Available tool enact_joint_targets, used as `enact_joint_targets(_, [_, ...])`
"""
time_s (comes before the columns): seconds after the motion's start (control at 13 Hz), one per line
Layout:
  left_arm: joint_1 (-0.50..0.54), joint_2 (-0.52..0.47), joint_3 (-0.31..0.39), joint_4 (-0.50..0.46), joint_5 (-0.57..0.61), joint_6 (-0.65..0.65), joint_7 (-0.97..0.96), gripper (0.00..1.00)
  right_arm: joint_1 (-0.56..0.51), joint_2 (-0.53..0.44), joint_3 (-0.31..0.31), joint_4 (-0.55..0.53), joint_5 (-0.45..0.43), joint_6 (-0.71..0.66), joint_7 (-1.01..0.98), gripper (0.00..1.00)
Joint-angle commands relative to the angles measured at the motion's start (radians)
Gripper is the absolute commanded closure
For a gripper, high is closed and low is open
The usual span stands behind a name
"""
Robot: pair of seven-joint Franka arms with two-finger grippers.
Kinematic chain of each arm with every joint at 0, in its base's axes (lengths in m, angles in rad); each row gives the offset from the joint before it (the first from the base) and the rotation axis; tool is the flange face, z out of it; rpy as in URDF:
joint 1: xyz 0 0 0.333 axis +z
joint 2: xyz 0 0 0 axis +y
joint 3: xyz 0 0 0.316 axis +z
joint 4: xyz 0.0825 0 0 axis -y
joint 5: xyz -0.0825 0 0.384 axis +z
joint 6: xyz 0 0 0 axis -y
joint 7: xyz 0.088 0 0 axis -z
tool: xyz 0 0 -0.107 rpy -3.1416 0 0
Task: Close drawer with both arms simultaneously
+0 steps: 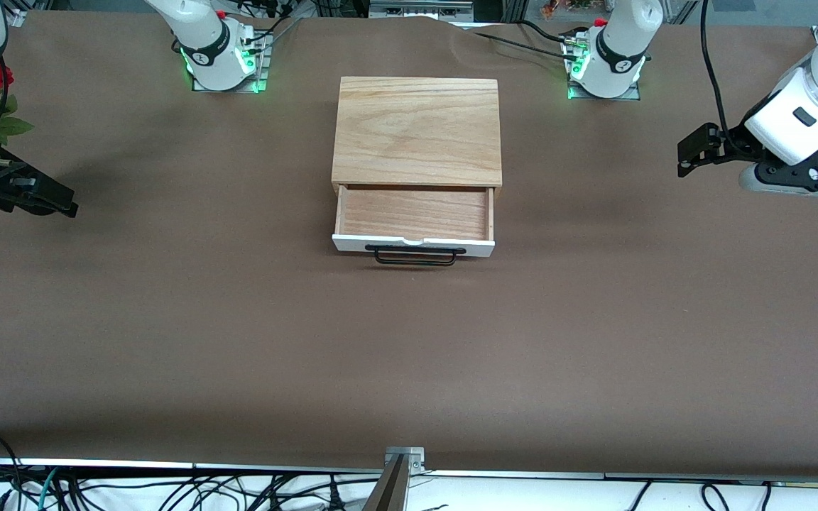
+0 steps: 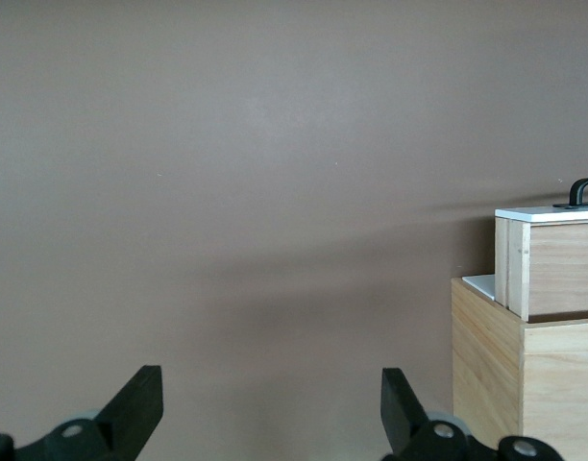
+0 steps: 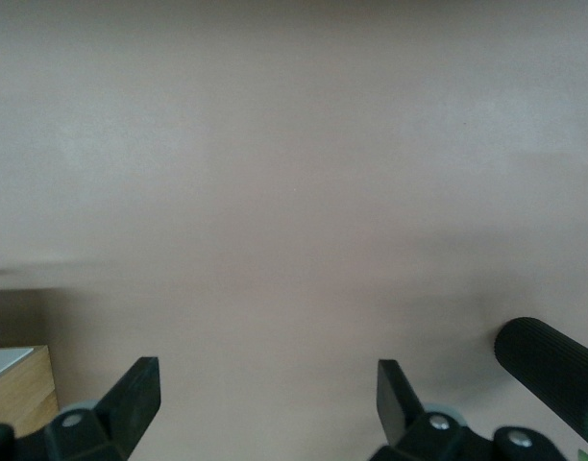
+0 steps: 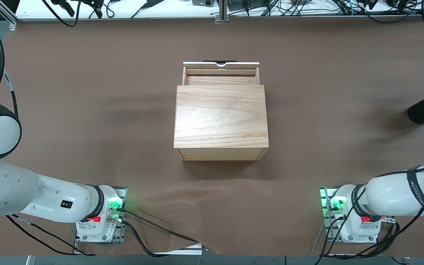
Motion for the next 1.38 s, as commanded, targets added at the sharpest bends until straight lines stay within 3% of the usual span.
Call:
enact_joint_targets(0.0, [0.004, 0.01, 0.0, 0.028, -0.024, -0.02, -0.003, 0.0, 0.003, -0.007, 0.001, -0.004, 0.005, 0.0, 0.017, 0.0])
enact_joint_targets(1.31, [0.004, 0.011, 0.0, 0.028, -0.024, -0.02, -0.001, 0.0, 0.003, 0.006, 0.003, -0.004, 0.008, 0.003, 0.029, 0.0])
